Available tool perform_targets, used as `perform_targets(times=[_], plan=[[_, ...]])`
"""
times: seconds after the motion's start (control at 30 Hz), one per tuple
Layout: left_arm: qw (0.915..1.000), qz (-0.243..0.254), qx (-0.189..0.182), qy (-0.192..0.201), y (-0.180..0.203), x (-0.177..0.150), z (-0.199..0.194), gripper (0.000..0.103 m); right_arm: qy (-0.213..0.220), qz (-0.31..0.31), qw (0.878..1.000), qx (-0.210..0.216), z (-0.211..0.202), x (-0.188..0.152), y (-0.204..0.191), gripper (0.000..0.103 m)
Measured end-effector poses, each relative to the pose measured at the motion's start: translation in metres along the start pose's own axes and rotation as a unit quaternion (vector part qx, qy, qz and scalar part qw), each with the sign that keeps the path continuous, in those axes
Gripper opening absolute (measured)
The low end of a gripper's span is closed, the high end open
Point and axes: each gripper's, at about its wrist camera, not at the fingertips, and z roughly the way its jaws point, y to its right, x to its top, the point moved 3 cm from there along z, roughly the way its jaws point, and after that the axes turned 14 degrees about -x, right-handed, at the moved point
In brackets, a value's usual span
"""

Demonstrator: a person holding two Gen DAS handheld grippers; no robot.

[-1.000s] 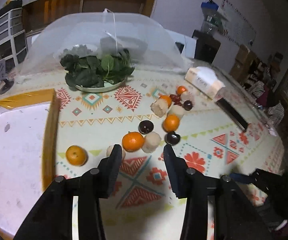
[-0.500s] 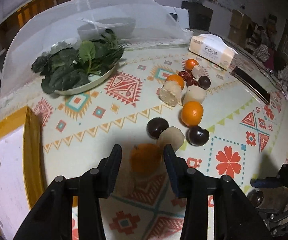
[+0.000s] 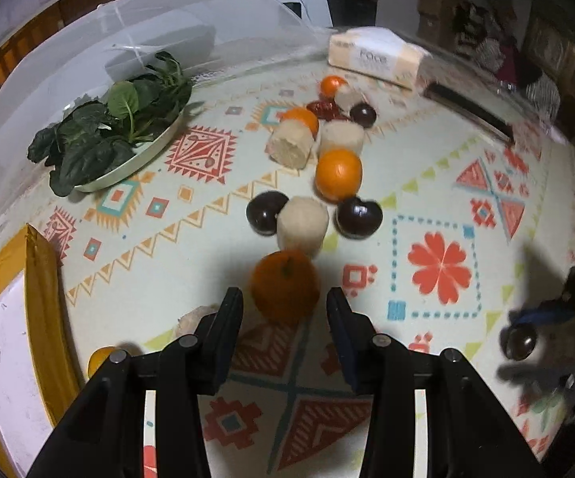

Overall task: Organize fruits
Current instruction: 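Grasp the orange with the left gripper while the right gripper grasps the plum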

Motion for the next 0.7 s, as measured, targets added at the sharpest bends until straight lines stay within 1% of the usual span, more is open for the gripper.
perform_targets(times=[0.07,0.1,0.2,0.43,0.53,0.57,0.6,0.7], plan=[[1.0,-0.005,-0.003,0.002,0.0,0.0,0.0,0.043,0.002,-0.002,1.0,-0.011,-0.001,-0.002,0.0,0.03],[0.9999,-0.009,-0.004,0.004,-0.001,0.0,0.001,0.043,0.002,0.004,1.0,-0.01,-0.002,-0.003,0.002,0.028],[0.9998,-0.021,-0.004,0.008,-0.005,0.003,0.002,0.043,0.001,0.02,1.0,0.004,-0.001,-0.003,0.007,0.028],[0.9997,-0.007,0.02,-0.008,0.002,0.012,0.016,0.043,0.004,0.019,1.0,0.002,0.0,-0.003,0.006,0.029],[0.9995,-0.008,0.029,-0.007,0.004,0.015,0.017,0.043,0.008,0.016,1.0,-0.003,0.0,-0.003,0.004,0.029],[0.9992,-0.011,0.039,-0.006,0.004,0.015,0.016,0.035,0.01,0.015,1.0,-0.005,0.0,-0.004,0.004,0.029],[0.999,-0.014,0.042,-0.005,0.004,0.015,0.015,0.036,0.01,0.015,1.0,-0.007,0.0,-0.004,0.004,0.028],[0.9979,-0.038,0.05,0.017,0.003,0.013,0.002,0.036,0.01,0.018,1.0,-0.009,-0.001,-0.005,0.003,0.026]])
